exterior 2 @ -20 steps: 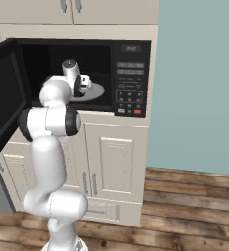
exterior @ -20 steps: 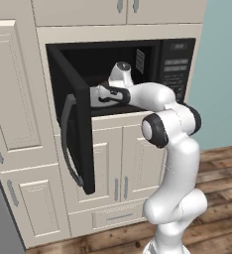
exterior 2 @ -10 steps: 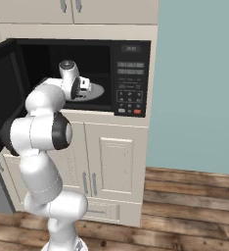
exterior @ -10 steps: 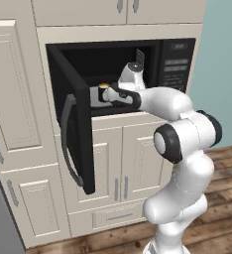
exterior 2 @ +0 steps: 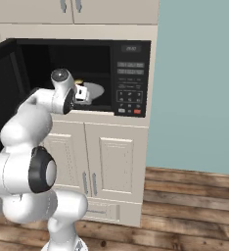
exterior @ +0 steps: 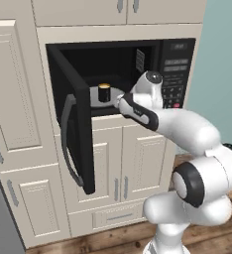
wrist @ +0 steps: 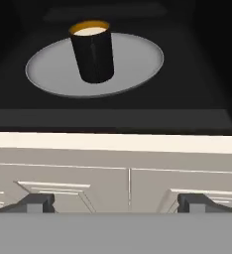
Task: Pick the mug from the counter and place it inside the microwave. Then close the microwave.
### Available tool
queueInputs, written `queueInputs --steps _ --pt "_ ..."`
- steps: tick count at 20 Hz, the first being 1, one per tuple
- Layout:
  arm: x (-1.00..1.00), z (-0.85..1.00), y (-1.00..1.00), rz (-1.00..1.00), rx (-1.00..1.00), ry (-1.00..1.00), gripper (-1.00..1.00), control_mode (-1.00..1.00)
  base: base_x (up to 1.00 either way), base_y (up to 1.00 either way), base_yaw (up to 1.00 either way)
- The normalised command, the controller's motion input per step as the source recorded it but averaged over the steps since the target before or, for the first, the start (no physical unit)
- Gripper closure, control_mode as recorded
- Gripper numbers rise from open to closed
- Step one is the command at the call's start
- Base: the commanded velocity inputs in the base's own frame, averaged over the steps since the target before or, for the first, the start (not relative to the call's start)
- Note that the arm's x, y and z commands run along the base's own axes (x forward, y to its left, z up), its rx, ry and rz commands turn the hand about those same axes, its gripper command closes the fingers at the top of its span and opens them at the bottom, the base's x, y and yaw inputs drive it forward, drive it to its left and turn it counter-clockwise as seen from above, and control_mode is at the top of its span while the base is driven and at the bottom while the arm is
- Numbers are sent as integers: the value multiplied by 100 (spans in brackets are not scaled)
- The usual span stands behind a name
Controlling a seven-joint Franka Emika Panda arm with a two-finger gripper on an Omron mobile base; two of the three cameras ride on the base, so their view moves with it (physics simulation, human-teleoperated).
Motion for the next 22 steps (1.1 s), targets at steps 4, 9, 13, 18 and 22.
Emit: queueInputs --steps 4,9,13,18,22 --pt "-99 41 -1 -3 0 -4 -100 -100 0 0 0" --pt "-97 33 -11 -1 0 0 -100 -100 0 0 0" --pt "-79 26 -12 0 0 0 -100 -100 0 0 0" --pt "-79 27 -7 0 0 0 -100 -100 0 0 0" --pt "-96 34 0 0 0 0 -100 -100 0 0 0"
